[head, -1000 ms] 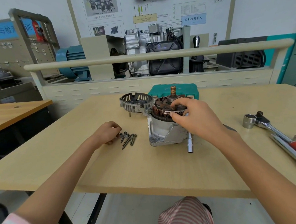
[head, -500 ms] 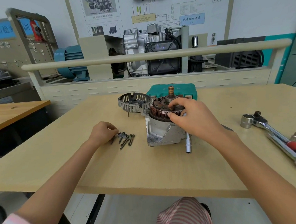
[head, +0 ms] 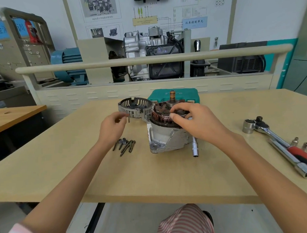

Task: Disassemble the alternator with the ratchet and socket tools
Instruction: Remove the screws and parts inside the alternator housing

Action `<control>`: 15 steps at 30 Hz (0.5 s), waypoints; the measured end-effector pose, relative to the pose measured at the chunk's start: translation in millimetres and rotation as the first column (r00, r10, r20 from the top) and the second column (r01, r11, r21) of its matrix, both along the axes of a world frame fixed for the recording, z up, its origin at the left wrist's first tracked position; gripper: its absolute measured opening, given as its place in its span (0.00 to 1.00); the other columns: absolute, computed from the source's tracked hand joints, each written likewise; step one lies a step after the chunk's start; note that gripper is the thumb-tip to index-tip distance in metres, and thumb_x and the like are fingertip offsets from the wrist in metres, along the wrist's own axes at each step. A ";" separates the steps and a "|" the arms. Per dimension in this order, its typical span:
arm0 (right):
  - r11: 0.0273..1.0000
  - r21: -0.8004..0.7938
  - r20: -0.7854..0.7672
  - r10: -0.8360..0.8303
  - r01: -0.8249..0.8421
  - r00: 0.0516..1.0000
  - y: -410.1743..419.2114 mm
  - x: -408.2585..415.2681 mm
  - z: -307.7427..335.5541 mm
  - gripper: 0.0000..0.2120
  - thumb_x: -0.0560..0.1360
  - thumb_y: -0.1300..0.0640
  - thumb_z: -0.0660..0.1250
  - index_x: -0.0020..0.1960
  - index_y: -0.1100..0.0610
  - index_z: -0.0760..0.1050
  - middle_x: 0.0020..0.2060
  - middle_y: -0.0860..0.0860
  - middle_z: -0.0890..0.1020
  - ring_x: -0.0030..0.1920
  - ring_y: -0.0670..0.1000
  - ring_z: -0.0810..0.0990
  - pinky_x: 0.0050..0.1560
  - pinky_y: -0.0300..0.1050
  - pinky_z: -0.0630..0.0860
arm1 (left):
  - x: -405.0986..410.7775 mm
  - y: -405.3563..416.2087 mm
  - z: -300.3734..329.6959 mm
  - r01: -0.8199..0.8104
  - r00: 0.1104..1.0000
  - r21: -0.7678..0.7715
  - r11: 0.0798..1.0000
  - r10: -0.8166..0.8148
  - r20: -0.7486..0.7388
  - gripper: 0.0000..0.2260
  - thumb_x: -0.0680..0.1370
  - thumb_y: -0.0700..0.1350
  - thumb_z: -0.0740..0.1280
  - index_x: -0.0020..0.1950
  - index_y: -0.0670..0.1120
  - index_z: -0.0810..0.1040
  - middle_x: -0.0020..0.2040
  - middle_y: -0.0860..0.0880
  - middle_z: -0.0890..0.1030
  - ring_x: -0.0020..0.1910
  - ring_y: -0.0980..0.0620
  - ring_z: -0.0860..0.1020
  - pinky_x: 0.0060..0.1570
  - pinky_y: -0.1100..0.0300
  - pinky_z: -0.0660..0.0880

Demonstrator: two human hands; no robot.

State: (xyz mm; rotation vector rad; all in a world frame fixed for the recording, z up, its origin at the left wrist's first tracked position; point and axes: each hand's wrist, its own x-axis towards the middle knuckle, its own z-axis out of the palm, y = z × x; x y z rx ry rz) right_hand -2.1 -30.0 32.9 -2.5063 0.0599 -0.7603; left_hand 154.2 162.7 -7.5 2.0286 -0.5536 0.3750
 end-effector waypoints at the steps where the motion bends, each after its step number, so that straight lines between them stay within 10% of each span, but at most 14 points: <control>1: 1.000 0.023 0.006 0.019 -0.019 1.000 -1.4 -0.6 0.8 0.10 0.77 0.50 0.60 0.55 0.45 0.77 0.43 0.40 0.76 0.39 0.40 0.75 0.38 0.38 0.74 | -6.5 -7.3 4.9 0.087 0.996 -0.046 0.995 -0.087 -0.001 0.12 0.79 0.40 0.60 0.59 0.47 0.79 0.56 0.52 0.79 0.53 0.57 0.74 0.49 0.69 0.68; 10: 0.959 0.257 -0.023 0.133 -0.123 0.991 -6.9 -6.1 10.9 0.11 0.80 0.57 0.56 0.54 0.49 0.76 0.20 0.41 0.74 0.22 0.40 0.70 0.28 0.32 0.69 | -32.2 -41.3 16.5 0.395 0.906 -0.146 0.907 -0.411 -0.103 0.18 0.81 0.35 0.53 0.67 0.48 0.72 0.61 0.54 0.74 0.62 0.58 0.71 0.62 0.65 0.67; 15: 0.953 0.300 0.077 -0.058 0.033 0.995 -8.0 0.6 6.8 0.09 0.78 0.58 0.57 0.48 0.55 0.76 0.28 0.47 0.75 0.26 0.46 0.72 0.33 0.43 0.70 | -36.4 -40.1 11.5 0.407 0.899 -0.219 0.887 -0.431 -0.071 0.18 0.80 0.34 0.54 0.64 0.49 0.74 0.58 0.52 0.77 0.55 0.65 0.74 0.50 0.76 0.71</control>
